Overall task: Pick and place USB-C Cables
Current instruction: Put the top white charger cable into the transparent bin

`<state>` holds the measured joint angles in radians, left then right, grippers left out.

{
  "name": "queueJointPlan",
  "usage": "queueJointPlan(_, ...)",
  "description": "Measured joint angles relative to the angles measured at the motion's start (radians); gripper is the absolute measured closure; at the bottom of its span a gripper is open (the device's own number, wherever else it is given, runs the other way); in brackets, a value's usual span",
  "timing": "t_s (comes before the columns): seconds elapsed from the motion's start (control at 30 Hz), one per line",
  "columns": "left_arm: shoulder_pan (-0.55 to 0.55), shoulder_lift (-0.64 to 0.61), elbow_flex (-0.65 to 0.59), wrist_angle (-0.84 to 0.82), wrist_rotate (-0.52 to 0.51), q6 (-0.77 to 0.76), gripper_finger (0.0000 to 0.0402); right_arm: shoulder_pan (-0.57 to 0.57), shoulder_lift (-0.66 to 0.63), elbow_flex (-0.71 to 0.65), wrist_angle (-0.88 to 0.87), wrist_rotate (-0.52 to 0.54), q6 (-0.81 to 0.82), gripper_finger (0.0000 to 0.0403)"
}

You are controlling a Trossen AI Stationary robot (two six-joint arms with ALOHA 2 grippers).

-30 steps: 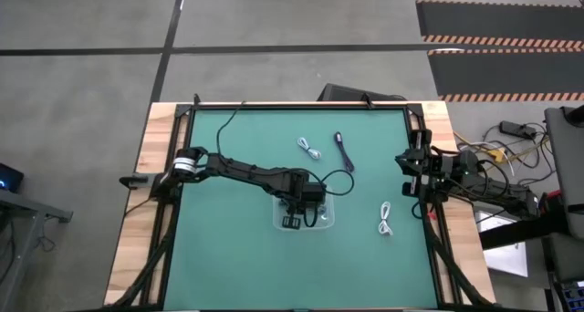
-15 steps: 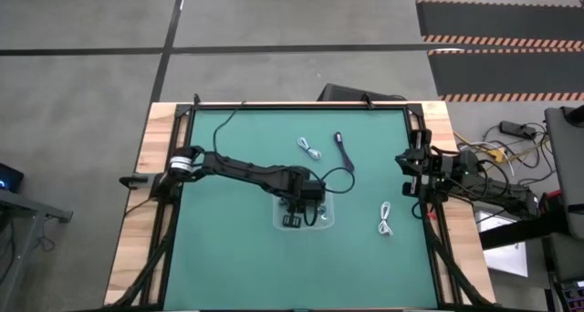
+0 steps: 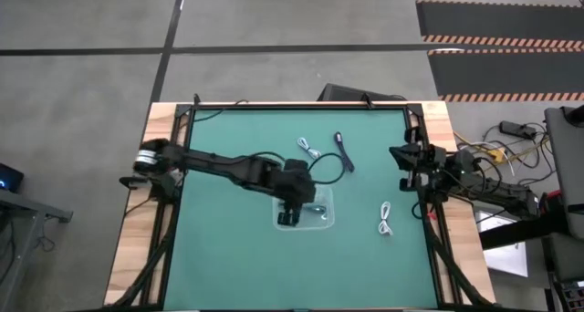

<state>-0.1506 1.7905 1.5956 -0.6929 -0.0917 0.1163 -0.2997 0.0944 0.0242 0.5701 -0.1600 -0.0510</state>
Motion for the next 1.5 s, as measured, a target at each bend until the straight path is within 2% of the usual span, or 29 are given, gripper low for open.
queueJointPlan(0.37,-0.04,-0.31,-0.393,0.428,-0.105,0.049,0.0353,0.001,0.013,0.0,-0.042,0.04,0.125,0.0394)
queueJointPlan(0.57,-0.04,-0.441,-0.586,0.629,-0.195,0.076,0.0353,0.0,0.027,0.0,-0.043,0.121,0.241,0.0394)
queueJointPlan(0.73,-0.038,-0.529,-0.725,0.769,-0.26,0.166,0.0353,0.001,0.083,0.003,-0.04,0.138,0.302,0.0394)
queueJointPlan(0.97,-0.005,-0.653,-0.912,0.976,-0.266,0.261,0.0353,0.003,0.212,0.035,0.004,0.134,0.291,0.0394)
queueJointPlan(1.2,0.032,-0.76,-1.033,1.089,-0.266,0.285,0.0353,0.003,0.379,0.143,0.014,0.137,0.256,0.0394)
queueJointPlan(1.3,0.037,-0.797,-1.055,1.094,-0.266,0.285,0.0353,0.002,0.459,0.189,0.007,0.181,0.252,0.0394)
queueJointPlan(1.5,0.04,-0.873,-1.058,1.095,-0.289,0.292,0.0353,-0.002,0.615,0.326,-0.171,0.247,0.245,0.0394)
